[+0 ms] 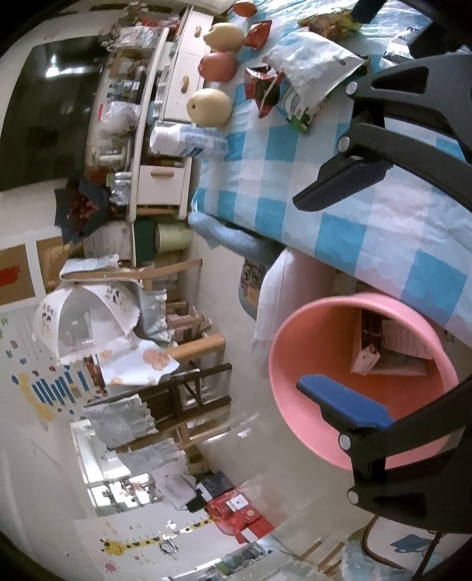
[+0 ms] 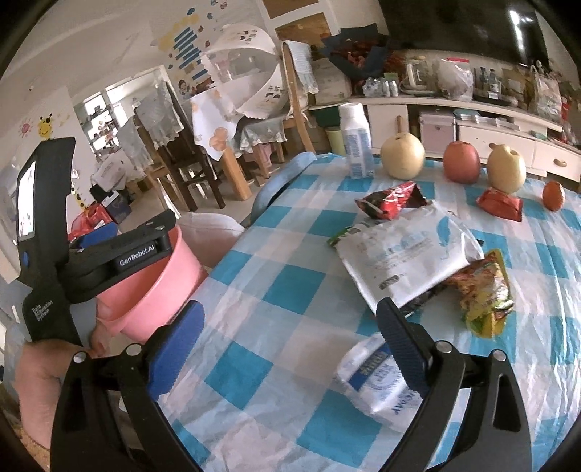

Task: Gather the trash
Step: 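Move both tools back toward the remaining trash on the table, then grasp a white wipes pouch with the left gripper while the right gripper grasps the yellow snack bag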

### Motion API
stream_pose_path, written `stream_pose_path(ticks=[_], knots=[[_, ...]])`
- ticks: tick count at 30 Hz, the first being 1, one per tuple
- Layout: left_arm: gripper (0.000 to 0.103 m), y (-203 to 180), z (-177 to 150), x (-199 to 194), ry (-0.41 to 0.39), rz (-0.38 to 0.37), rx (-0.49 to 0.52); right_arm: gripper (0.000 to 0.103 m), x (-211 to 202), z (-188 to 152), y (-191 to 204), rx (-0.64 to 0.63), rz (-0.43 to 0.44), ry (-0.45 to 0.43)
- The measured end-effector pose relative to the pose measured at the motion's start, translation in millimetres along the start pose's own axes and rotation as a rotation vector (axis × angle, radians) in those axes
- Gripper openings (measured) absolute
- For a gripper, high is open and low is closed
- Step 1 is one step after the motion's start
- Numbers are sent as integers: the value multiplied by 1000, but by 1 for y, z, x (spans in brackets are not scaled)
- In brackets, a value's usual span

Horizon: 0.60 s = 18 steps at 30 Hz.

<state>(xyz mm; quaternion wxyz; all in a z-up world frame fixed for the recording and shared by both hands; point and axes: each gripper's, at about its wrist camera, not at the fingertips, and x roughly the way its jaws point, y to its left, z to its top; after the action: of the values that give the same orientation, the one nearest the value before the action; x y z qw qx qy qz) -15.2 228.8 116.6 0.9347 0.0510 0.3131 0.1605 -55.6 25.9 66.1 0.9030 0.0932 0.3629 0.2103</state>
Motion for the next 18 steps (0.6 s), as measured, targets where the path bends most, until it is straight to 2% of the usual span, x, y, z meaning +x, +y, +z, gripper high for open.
stream_pose_path(ticks=[10, 18], knots=[[92, -37, -4, -3, -13, -105, 86, 95, -22, 6, -49, 82, -35, -25], [92, -81, -8, -1, 24, -252, 132, 95, -39, 16, -100, 162, -80, -36]])
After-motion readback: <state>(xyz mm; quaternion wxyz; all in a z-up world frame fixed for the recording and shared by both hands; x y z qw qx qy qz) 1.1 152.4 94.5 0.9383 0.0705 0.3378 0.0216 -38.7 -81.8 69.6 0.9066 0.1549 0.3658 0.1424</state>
